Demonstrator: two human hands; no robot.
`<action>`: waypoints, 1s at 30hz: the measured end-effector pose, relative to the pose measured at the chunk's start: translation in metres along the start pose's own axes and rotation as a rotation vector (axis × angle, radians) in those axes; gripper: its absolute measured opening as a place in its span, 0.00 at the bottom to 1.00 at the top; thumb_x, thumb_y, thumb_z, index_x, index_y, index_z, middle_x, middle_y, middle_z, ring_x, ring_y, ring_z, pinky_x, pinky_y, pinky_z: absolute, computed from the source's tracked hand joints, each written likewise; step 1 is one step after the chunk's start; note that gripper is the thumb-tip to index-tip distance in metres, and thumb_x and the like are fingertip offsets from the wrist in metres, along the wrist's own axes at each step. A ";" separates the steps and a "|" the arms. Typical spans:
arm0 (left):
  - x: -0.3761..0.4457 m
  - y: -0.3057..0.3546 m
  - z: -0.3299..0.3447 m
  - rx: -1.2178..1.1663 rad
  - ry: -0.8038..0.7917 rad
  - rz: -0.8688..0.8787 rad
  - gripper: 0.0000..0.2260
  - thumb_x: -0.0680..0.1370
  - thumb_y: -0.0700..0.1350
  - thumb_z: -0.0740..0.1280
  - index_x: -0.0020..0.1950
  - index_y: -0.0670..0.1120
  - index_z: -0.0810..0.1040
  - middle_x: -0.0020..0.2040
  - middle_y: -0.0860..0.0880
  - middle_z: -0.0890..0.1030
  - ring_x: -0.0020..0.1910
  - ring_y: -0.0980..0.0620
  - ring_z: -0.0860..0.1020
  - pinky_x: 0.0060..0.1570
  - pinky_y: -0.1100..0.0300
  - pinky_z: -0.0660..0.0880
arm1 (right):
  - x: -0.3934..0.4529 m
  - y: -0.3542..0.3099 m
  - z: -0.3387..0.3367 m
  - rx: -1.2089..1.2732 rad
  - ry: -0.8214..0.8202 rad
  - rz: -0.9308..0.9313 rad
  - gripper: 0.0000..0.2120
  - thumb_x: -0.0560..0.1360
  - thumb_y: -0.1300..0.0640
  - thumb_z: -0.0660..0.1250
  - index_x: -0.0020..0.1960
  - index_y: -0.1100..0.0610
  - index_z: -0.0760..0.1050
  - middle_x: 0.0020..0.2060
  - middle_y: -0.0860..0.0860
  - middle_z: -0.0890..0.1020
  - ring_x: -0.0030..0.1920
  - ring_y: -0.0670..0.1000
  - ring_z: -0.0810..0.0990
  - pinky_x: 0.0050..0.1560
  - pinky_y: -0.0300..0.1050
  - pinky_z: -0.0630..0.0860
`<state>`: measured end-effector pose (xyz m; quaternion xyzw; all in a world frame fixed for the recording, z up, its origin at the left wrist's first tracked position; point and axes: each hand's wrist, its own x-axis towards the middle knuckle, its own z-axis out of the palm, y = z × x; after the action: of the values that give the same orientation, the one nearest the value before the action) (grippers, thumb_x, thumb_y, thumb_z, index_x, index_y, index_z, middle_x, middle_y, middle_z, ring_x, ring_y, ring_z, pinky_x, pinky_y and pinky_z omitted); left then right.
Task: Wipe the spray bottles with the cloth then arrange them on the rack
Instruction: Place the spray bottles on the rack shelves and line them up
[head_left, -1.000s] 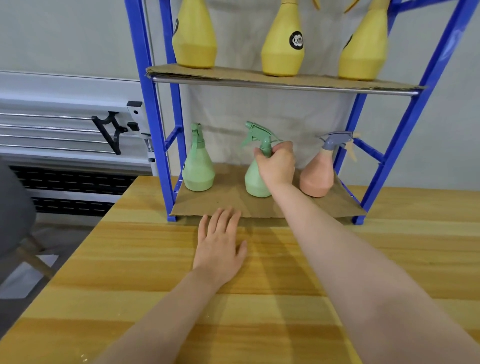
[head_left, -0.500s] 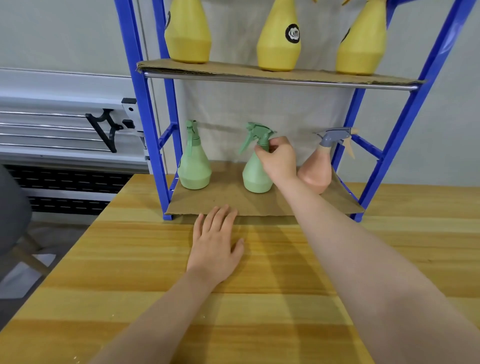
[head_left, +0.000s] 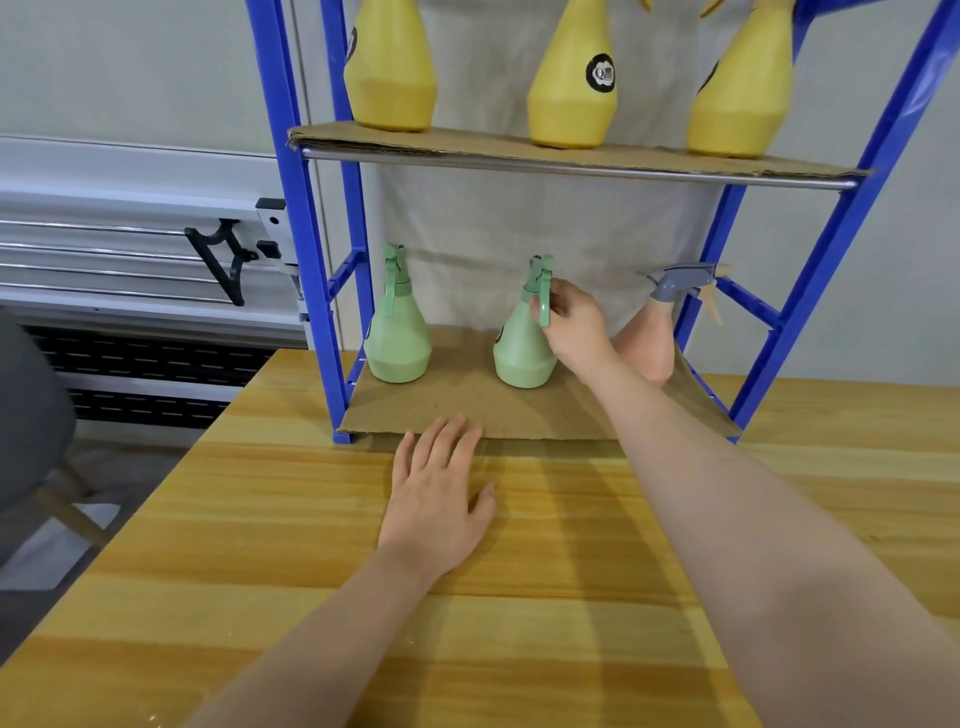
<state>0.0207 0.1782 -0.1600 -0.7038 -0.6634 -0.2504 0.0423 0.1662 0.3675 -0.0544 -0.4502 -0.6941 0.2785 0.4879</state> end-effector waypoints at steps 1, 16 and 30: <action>0.000 0.000 0.000 0.002 0.000 0.000 0.29 0.79 0.58 0.56 0.78 0.53 0.54 0.79 0.53 0.55 0.78 0.53 0.48 0.77 0.48 0.44 | 0.001 0.001 0.000 -0.005 -0.007 -0.006 0.13 0.79 0.60 0.65 0.62 0.61 0.76 0.51 0.52 0.82 0.53 0.52 0.79 0.51 0.31 0.73; -0.001 0.001 -0.001 -0.005 0.008 -0.001 0.29 0.78 0.57 0.56 0.78 0.52 0.55 0.79 0.53 0.56 0.78 0.53 0.49 0.77 0.50 0.42 | -0.004 0.003 0.004 -0.071 0.040 -0.052 0.14 0.80 0.58 0.63 0.64 0.59 0.76 0.54 0.52 0.82 0.52 0.49 0.79 0.47 0.32 0.70; 0.000 0.002 -0.007 -0.040 -0.011 -0.029 0.27 0.79 0.57 0.58 0.77 0.54 0.59 0.78 0.55 0.58 0.78 0.55 0.51 0.77 0.51 0.43 | -0.063 0.022 -0.055 -0.210 -0.036 0.059 0.21 0.79 0.58 0.63 0.72 0.57 0.67 0.62 0.50 0.76 0.63 0.49 0.75 0.67 0.45 0.71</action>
<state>0.0209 0.1751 -0.1530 -0.6961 -0.6687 -0.2605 0.0208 0.2326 0.3177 -0.0795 -0.5142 -0.7143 0.2265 0.4171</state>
